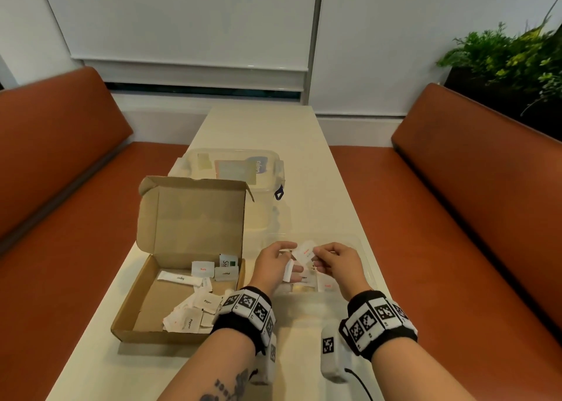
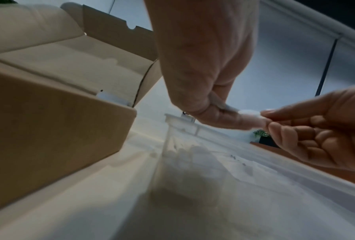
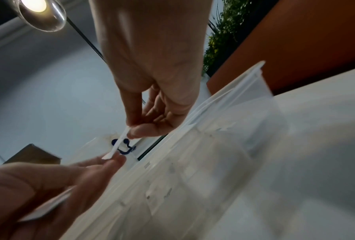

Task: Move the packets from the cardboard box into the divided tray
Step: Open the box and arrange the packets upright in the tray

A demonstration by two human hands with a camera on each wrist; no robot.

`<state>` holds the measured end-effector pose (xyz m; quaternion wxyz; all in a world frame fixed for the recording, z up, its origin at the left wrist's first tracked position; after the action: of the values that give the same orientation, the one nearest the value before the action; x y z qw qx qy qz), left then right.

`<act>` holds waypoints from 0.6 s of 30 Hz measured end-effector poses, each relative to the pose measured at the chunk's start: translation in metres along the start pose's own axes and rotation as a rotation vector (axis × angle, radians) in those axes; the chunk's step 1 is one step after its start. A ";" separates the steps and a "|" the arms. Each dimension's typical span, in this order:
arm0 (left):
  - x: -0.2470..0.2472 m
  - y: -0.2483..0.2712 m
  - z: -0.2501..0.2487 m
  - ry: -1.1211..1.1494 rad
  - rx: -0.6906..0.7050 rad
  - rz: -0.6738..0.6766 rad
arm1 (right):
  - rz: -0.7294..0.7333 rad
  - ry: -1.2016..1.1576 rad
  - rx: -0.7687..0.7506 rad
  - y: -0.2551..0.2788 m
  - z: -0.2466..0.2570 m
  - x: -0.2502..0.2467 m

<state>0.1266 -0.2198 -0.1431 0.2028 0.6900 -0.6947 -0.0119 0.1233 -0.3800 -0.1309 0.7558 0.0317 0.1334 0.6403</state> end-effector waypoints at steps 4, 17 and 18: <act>0.007 -0.004 -0.003 -0.113 0.060 -0.023 | -0.007 -0.129 0.048 0.005 -0.010 -0.008; 0.012 -0.011 0.004 -0.176 0.078 -0.033 | 0.057 0.718 -0.166 -0.006 0.020 -0.019; 0.010 -0.013 0.006 -0.107 0.055 -0.055 | 0.025 0.763 -0.148 -0.008 0.017 -0.026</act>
<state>0.1377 -0.2319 -0.1493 0.1458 0.7124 -0.6855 -0.0352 0.1309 -0.4042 -0.1123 0.6444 -0.2616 0.3581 0.6229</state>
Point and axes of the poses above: each hand's wrist, its own y-axis away from the middle knuckle, its own x-axis out of the palm, z = x × y, the point moved 8 cm from there along -y, towards the middle knuckle, and after that the axes turned 9 degrees about y, right-handed, at the moved point
